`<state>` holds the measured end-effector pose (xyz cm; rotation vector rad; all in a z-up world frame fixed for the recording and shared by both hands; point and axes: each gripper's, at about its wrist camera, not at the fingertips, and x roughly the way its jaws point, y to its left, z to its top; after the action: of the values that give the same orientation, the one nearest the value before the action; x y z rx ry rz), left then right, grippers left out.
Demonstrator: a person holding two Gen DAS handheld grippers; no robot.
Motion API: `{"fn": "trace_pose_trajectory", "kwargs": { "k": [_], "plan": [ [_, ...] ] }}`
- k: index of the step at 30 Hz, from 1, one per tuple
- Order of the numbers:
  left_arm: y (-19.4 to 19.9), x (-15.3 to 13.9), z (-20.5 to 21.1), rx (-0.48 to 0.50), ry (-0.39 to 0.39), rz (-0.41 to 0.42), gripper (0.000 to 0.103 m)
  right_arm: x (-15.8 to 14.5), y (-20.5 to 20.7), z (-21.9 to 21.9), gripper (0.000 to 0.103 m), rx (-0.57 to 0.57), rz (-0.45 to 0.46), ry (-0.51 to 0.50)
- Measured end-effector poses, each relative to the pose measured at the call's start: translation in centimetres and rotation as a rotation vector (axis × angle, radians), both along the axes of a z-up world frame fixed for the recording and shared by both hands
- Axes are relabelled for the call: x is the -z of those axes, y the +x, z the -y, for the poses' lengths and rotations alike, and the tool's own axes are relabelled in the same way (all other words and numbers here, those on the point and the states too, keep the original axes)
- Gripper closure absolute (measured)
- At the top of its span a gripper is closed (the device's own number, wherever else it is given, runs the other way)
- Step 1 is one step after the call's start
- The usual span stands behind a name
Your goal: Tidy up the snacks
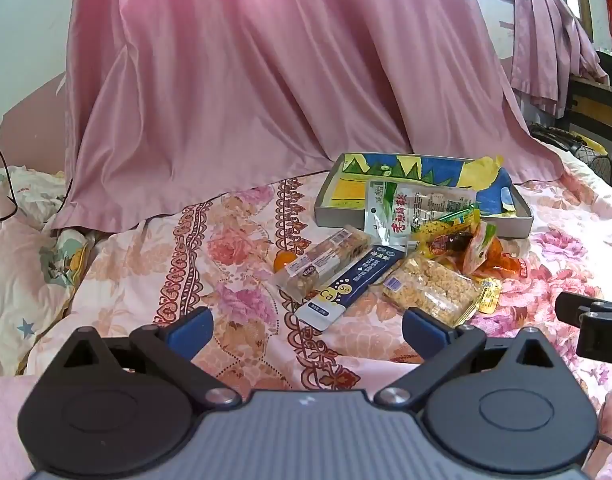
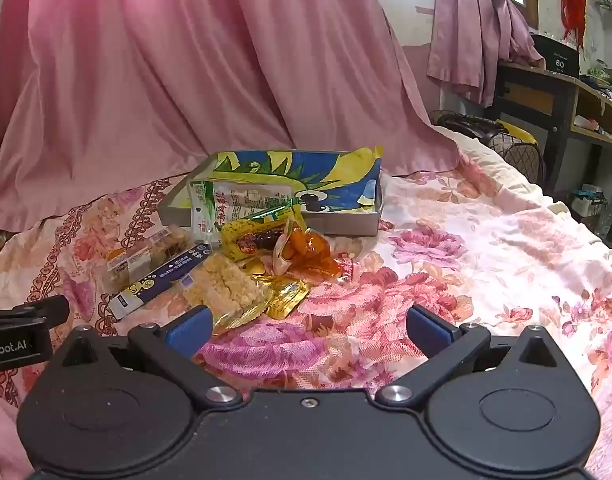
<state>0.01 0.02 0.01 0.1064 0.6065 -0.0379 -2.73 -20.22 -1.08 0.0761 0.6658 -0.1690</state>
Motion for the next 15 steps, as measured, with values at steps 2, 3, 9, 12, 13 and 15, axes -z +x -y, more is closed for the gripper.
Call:
{"fn": "trace_pose_trajectory", "kwargs": {
  "k": [2, 3, 9, 12, 13, 15],
  "plan": [
    [0.01, 0.00, -0.01, 0.000, 0.000, 0.000, 0.000, 0.01, 0.00, 0.00, 0.001, 0.000, 0.000, 0.003],
    [0.02, 0.01, -0.01, 0.000, 0.001, 0.000, 0.000, 0.01, 0.02, 0.00, 0.001, 0.001, -0.003, 0.005],
    [0.00, 0.00, 0.01, 0.000, 0.001, 0.001, 0.000, 0.03, 0.04, -0.01, 0.001, 0.001, -0.005, 0.008],
    [0.00, -0.01, 0.02, 0.001, 0.001, 0.000, 0.000, 0.05, 0.06, 0.02, 0.001, 0.001, -0.006, 0.009],
    [0.00, -0.01, 0.03, 0.002, 0.001, -0.001, 0.000, 0.06, 0.06, 0.03, 0.001, 0.001, -0.006, 0.010],
    [-0.02, 0.00, 0.02, 0.003, 0.002, 0.000, 0.000, 0.08, 0.07, 0.05, 0.001, 0.002, -0.007, 0.010]
  ]
}}
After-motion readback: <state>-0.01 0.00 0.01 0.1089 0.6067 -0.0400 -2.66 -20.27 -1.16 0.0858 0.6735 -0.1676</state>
